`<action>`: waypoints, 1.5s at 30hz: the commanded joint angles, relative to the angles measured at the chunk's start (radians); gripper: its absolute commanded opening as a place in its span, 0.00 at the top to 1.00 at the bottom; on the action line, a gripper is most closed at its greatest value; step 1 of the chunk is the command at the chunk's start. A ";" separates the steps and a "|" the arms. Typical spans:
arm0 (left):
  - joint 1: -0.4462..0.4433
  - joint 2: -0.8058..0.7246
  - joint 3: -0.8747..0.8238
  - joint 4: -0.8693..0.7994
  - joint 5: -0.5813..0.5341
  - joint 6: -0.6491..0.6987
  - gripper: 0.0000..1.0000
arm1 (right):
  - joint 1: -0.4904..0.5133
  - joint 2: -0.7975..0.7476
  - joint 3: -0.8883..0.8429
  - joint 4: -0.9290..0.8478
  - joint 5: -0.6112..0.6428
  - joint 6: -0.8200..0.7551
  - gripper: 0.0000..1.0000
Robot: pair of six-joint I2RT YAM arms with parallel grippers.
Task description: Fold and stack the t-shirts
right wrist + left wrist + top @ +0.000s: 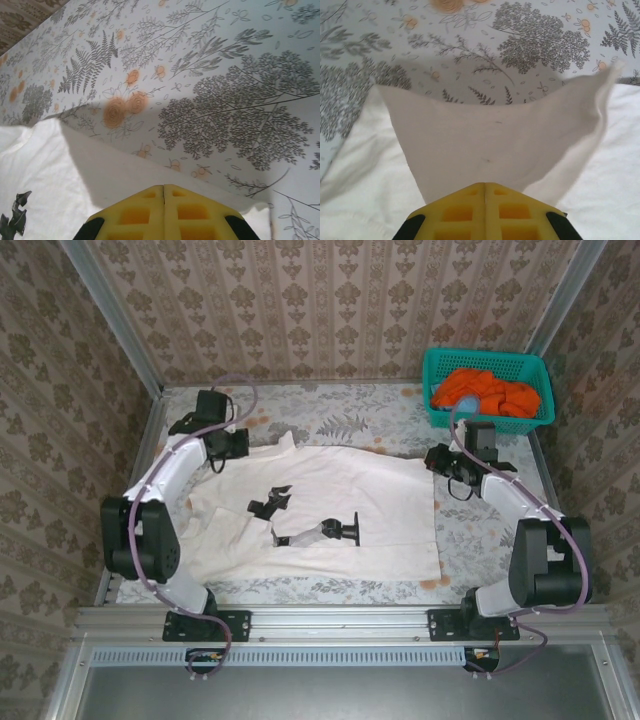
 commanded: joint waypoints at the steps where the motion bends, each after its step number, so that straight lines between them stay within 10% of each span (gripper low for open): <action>1: 0.029 -0.084 -0.083 0.053 -0.041 -0.110 1.00 | -0.015 -0.025 -0.013 -0.024 -0.026 -0.061 1.00; 19: 0.194 -0.346 -0.351 -0.036 0.080 -0.468 1.00 | -0.052 -0.046 -0.066 -0.028 -0.046 -0.103 1.00; 35: 0.246 -0.287 -0.299 -0.160 0.183 -0.503 1.00 | -0.052 -0.029 -0.087 -0.080 -0.010 -0.101 1.00; 45: 0.360 -0.274 -0.186 -0.255 -0.103 -0.526 0.60 | -0.168 -0.080 -0.152 -0.090 0.109 0.136 0.68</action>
